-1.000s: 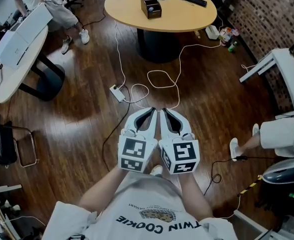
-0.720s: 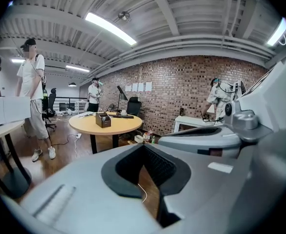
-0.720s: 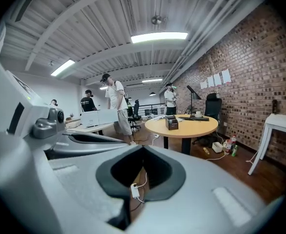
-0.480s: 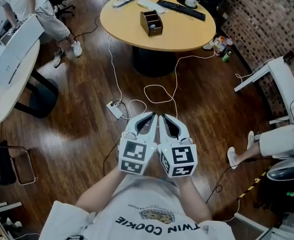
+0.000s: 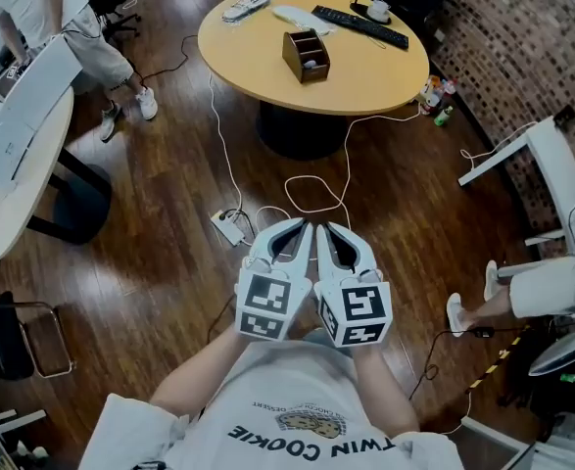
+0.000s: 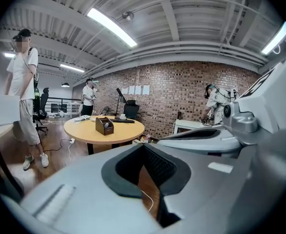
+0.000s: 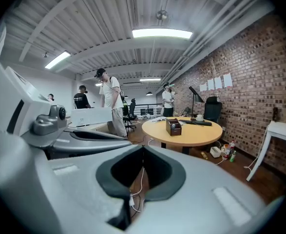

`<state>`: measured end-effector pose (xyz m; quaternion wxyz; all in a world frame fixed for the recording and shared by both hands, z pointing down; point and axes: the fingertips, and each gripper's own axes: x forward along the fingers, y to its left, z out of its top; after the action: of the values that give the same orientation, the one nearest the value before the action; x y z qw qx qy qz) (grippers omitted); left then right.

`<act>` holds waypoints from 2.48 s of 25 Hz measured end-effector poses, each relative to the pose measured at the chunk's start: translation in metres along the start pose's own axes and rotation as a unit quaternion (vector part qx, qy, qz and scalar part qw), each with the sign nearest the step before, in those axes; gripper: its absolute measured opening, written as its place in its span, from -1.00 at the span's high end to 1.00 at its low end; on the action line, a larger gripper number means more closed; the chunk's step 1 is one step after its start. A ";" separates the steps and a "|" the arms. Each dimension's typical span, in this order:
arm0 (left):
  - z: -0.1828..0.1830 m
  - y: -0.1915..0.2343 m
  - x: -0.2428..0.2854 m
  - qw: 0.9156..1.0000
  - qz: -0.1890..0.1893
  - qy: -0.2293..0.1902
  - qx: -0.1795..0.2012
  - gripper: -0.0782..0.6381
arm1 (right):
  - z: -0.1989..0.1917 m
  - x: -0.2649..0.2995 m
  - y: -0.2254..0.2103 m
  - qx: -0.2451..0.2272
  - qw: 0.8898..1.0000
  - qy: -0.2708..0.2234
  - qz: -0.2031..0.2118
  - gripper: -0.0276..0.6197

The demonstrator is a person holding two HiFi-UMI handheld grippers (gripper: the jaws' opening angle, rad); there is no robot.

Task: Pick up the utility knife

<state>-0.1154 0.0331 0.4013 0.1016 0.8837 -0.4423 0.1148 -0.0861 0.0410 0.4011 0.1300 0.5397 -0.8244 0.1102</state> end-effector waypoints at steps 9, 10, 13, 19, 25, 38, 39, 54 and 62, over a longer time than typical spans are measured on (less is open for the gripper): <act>0.001 0.014 0.029 1.000 0.003 0.001 -0.002 0.76 | 0.002 0.027 -0.019 0.007 1.000 -0.004 0.000 0.91; 0.001 0.015 0.034 1.000 0.004 0.003 -0.001 0.76 | 0.002 0.031 -0.023 0.008 1.000 -0.005 0.001 0.91; 0.004 0.019 0.053 1.000 0.009 0.007 0.005 0.76 | 0.005 0.045 -0.036 0.011 1.000 -0.008 0.008 0.91; 0.023 0.035 0.111 1.000 0.027 0.011 0.008 0.76 | 0.021 0.086 -0.084 0.020 0.999 -0.015 0.021 0.91; 0.037 0.048 0.177 0.999 0.042 0.019 0.002 0.76 | 0.034 0.131 -0.137 0.021 0.999 -0.010 0.036 0.91; 0.072 0.065 0.287 0.996 0.086 0.028 0.002 0.76 | 0.061 0.201 -0.228 0.020 0.996 0.000 0.086 0.91; 0.076 0.067 0.292 0.996 0.091 0.026 0.003 0.76 | 0.064 0.204 -0.231 0.019 0.996 -0.001 0.090 0.91; 0.094 0.097 0.347 0.994 0.103 0.024 0.006 0.76 | 0.082 0.260 -0.263 0.019 0.994 -0.009 0.106 0.91; 0.106 0.142 0.388 0.997 0.080 0.022 0.007 0.76 | 0.095 0.314 -0.273 0.019 0.996 -0.002 0.084 0.91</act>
<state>0.0084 -0.3741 0.4245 0.0952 0.8437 -0.5081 0.1448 0.0352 -0.3674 0.4273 0.1080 0.4716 -0.8647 0.1350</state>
